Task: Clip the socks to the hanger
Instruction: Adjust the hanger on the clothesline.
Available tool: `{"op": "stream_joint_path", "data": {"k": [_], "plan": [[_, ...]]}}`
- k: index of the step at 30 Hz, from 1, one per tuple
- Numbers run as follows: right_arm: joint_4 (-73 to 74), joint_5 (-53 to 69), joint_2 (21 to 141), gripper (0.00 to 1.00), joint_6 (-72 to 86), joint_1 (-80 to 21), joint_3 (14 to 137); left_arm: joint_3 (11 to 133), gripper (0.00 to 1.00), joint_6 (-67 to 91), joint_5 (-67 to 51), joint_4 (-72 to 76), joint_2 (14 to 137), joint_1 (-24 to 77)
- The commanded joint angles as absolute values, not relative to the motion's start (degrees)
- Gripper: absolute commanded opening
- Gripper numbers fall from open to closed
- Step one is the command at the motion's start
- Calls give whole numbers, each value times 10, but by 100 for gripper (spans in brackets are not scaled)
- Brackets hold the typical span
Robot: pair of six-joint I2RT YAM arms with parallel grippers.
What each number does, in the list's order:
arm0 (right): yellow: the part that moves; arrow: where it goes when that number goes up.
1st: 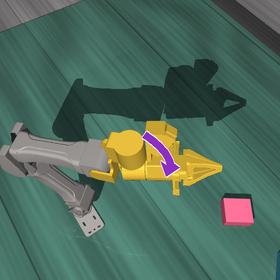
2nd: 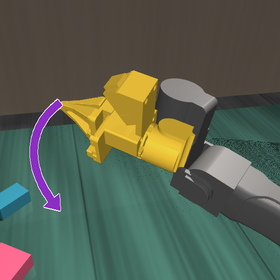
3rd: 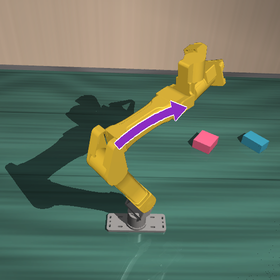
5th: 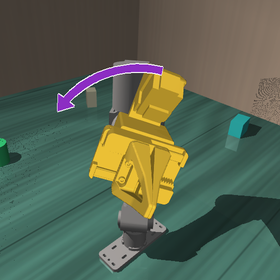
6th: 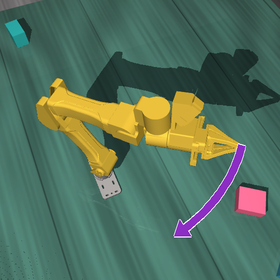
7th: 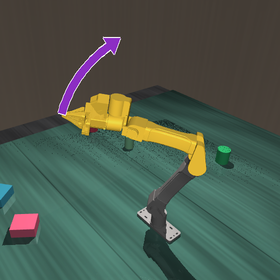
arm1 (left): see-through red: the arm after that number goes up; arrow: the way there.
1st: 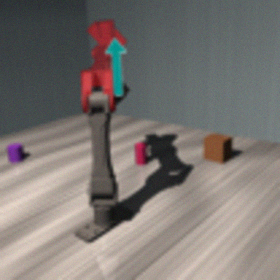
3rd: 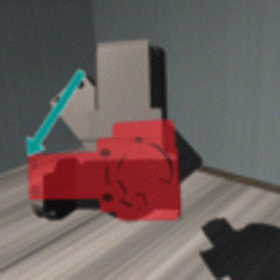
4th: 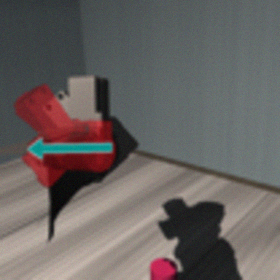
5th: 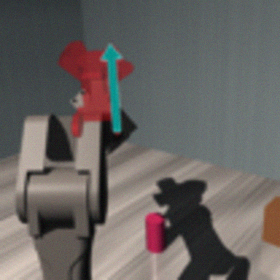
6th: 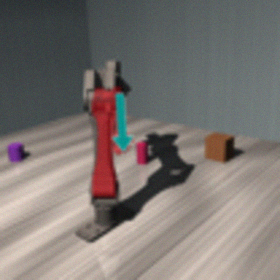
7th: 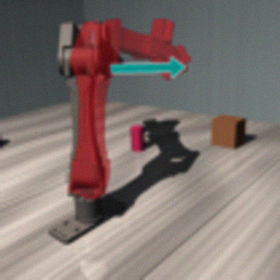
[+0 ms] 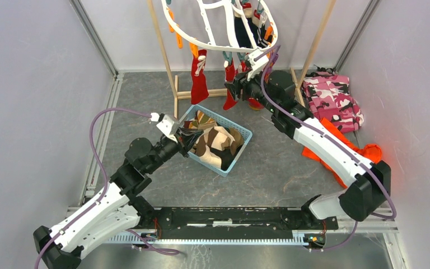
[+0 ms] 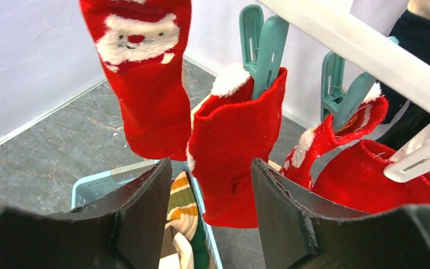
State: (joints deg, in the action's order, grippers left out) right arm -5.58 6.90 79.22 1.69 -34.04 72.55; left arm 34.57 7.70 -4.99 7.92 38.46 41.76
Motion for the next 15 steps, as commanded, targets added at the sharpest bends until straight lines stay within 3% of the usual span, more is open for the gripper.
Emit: {"op": "stream_joint_path", "data": {"k": [1,6,10,15], "plan": [[-101,40,817,59,66,-351,755,349,2,68,-50,126,373,419],[-88,-10,841,52,70,-355,778,341,2,76,-50,134,368,419],[-88,-38,837,32,56,-355,781,344,2,72,-51,130,367,419],[-82,-51,813,14,46,-334,769,346,2,65,-48,122,364,419]]}}
